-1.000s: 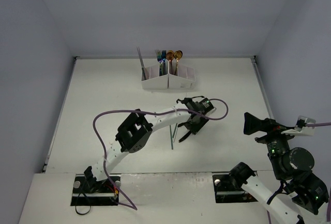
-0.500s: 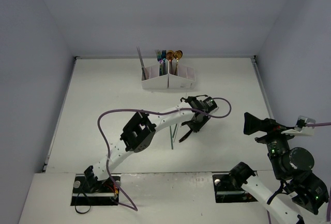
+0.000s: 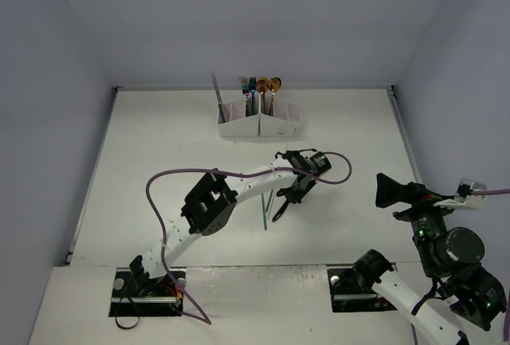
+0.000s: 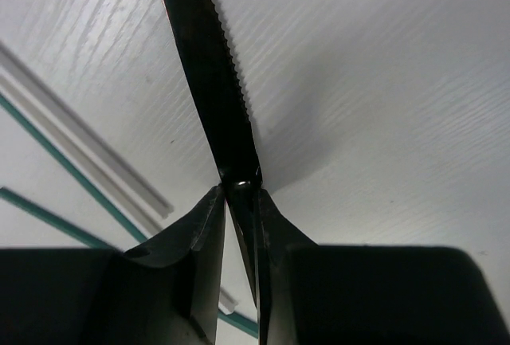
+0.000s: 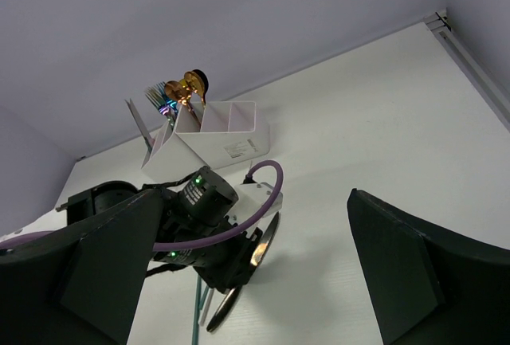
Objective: Sort the eating utensils into containers
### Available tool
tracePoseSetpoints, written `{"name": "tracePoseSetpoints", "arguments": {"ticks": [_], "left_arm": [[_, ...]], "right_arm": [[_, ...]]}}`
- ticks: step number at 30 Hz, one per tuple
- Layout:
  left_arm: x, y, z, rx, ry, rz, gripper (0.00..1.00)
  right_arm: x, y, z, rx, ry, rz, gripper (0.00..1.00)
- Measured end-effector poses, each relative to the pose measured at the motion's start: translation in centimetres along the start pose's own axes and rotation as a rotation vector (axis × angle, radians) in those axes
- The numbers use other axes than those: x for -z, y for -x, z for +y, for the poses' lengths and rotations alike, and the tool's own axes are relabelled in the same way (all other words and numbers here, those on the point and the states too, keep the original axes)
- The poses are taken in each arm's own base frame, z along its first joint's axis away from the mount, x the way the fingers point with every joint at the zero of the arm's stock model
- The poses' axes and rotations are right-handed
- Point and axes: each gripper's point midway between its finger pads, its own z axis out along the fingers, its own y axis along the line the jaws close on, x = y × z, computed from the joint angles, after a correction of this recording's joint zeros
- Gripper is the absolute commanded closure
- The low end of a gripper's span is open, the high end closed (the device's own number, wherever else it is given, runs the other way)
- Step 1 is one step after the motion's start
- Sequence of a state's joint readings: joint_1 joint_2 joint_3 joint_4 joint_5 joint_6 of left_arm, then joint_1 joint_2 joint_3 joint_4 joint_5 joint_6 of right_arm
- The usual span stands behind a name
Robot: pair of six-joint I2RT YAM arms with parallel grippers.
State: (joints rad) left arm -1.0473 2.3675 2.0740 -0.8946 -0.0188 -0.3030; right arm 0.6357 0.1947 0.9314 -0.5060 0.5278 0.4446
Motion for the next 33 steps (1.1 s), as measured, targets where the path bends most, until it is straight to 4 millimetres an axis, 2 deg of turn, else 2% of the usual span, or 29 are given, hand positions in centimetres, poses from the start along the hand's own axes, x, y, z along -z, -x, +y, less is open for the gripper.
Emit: {"name": "tracePoseSetpoints", "arguments": {"ticks": [3, 6, 14, 20, 23, 26, 29, 33], "left_arm": [[0.6, -0.5, 0.9, -0.005, 0.041, 0.010, 1.00], [2.0, 0.0, 1.4, -0.006, 0.063, -0.017, 1.00], [8.1, 2.5, 2.8, 0.017, 0.083, -0.160, 1.00], [9.1, 3.2, 4.8, 0.053, 0.115, -0.199, 1.00], [9.1, 3.2, 7.1, 0.095, 0.144, -0.214, 1.00], [9.9, 3.4, 10.4, 0.160, 0.181, -0.257, 1.00], [11.7, 4.3, 14.4, 0.240, 0.220, -0.350, 1.00], [15.0, 5.6, 20.1, 0.345, 0.293, -0.511, 1.00]], "right_arm": [[0.0, 0.0, 0.0, 0.000, 0.000, 0.000, 0.00], [0.0, 0.0, 0.0, -0.001, 0.000, 0.000, 0.00], [0.0, 0.0, 0.0, -0.002, 0.001, -0.002, 0.00], [0.0, 0.0, 0.0, -0.002, 0.001, -0.002, 0.00], [0.0, 0.0, 0.0, -0.002, 0.001, -0.002, 0.00], [0.0, 0.0, 0.0, -0.002, 0.001, -0.002, 0.00], [0.0, 0.0, 0.0, -0.001, 0.001, -0.001, 0.00], [-0.2, -0.2, 0.1, 0.005, -0.003, 0.007, 0.00]]}}
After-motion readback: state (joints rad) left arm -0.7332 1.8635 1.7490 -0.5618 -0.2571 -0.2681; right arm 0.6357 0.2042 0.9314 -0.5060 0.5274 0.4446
